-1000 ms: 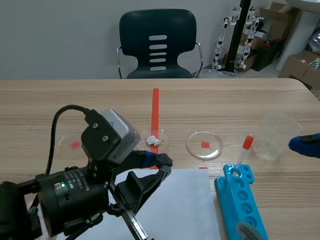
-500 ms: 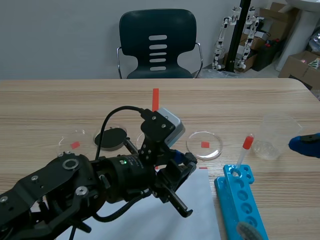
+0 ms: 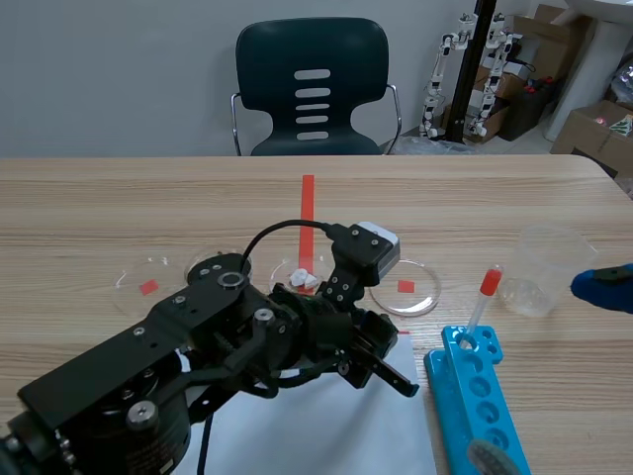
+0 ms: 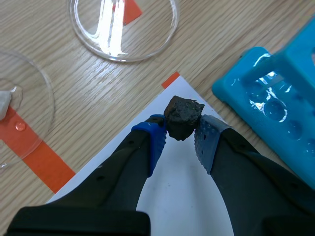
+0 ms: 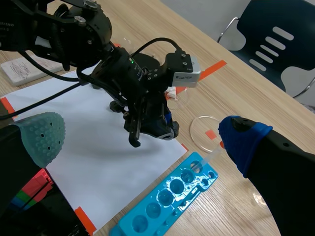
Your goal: Put the right mineral back
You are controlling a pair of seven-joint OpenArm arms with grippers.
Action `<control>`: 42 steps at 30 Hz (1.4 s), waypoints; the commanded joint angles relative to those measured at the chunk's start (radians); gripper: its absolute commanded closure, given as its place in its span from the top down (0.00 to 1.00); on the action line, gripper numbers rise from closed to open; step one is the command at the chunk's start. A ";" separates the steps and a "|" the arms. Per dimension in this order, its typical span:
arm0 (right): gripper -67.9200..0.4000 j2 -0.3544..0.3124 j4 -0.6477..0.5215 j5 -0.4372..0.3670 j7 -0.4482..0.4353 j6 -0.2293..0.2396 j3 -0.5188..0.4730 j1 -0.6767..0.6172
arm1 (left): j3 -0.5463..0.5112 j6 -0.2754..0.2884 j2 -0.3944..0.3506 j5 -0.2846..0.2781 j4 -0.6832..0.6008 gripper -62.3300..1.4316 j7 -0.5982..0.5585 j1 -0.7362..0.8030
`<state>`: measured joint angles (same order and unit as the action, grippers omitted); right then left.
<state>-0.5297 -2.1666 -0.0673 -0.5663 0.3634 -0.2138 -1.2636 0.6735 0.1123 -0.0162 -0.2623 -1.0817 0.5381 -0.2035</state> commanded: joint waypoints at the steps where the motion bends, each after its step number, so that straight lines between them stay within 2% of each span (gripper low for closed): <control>1: 1.00 -0.010 -0.007 -0.010 -0.011 0.001 -0.001 0.003 | -0.011 -0.037 0.020 -0.007 -0.018 0.16 0.023 -0.018; 9: 1.00 -0.010 -0.007 -0.010 -0.011 0.001 -0.001 0.003 | -0.088 -0.275 0.066 -0.007 -0.010 0.16 0.270 -0.057; 11: 1.00 -0.010 -0.007 -0.010 -0.011 0.001 -0.001 0.003 | -0.103 -0.309 0.070 -0.006 -0.010 0.16 0.327 -0.064; 21: 1.00 -0.010 -0.007 -0.010 -0.011 0.001 -0.001 0.003 | -0.105 -0.309 0.107 -0.002 -0.009 0.16 0.465 -0.065; 27: 1.00 -0.010 -0.007 -0.010 -0.011 0.001 -0.001 0.003 | -0.106 -0.309 0.136 0.006 0.005 0.16 0.481 -0.066; 33: 1.00 -0.010 -0.007 -0.010 -0.011 0.001 -0.001 0.003 | -0.106 -0.309 0.164 0.020 0.081 0.16 0.493 -0.074; 42: 1.00 -0.010 -0.007 -0.010 -0.011 0.001 -0.001 0.003 | -0.106 -0.313 0.164 0.020 0.134 0.16 0.514 -0.110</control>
<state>-0.5297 -2.1666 -0.0673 -0.5663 0.3634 -0.2138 -1.2636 0.5652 -0.1944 0.1303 -0.2550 -0.9432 1.0657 -0.3103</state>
